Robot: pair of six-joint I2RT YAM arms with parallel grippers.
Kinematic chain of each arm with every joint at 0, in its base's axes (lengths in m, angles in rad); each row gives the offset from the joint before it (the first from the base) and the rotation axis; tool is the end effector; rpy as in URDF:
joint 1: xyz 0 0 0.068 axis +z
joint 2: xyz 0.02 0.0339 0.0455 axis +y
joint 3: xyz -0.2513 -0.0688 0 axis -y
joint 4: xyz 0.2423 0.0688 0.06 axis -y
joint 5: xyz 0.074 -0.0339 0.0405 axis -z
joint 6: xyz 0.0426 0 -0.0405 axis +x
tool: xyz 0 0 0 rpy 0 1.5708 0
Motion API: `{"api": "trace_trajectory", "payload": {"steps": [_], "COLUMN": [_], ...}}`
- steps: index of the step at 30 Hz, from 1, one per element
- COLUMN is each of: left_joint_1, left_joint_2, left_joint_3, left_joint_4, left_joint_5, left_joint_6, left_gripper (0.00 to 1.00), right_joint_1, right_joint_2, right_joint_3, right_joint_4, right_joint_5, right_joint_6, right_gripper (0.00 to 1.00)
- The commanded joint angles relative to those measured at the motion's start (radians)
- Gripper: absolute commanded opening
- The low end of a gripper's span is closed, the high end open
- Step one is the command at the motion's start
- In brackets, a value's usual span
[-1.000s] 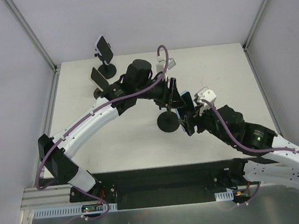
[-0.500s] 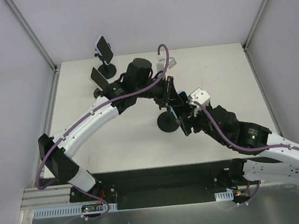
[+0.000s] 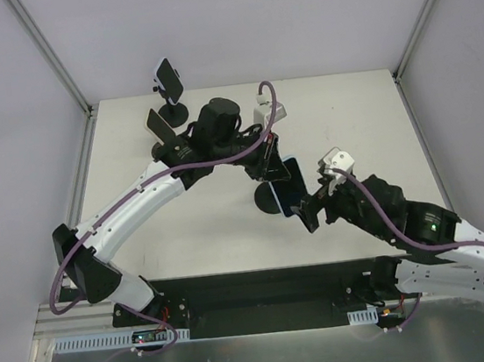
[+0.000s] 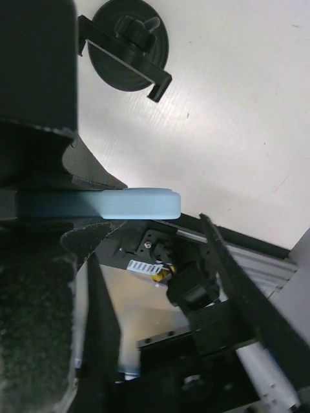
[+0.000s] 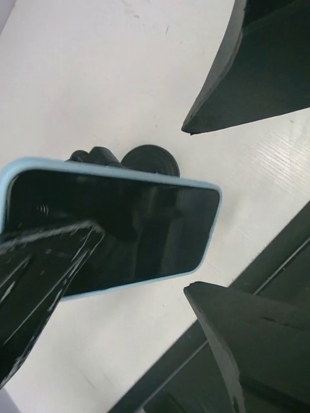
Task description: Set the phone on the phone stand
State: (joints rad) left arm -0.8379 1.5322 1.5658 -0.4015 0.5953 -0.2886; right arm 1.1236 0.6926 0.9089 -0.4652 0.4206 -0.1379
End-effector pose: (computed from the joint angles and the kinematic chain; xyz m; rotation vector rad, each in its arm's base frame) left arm 0.2180 -0.2779 0.3934 0.9777 1.8683 -1.2913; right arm 0.0848 0.1366 0.3568 -0.8133 1.6160 0.3210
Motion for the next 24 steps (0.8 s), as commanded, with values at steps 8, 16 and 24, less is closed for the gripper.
{"api": "trace_trajectory", "payload": {"steps": [8,16,24], "left_joint_1": [-0.006,-0.007,-0.007], "left_joint_2": [-0.172,-0.167,-0.179], "left_joint_3": [-0.029,-0.038,-0.09], "left_joint_4": [0.046,0.072,0.213], "left_joint_5": [0.432,0.469,0.442], "left_joint_6": [0.258,0.212,0.071], "left_gripper": [0.0,0.0,0.02], "right_joint_1": [-0.192,-0.295,-0.295], "right_joint_2": [-0.102,-0.053,-0.025], "right_joint_3": [-0.041,-0.134,-0.201], "right_joint_4": [0.008,0.333,0.548], "right_joint_5": [-0.583,-0.913,-0.886], "right_joint_6": [0.167,0.31,0.362], "right_gripper": [0.95,0.63,0.01]}}
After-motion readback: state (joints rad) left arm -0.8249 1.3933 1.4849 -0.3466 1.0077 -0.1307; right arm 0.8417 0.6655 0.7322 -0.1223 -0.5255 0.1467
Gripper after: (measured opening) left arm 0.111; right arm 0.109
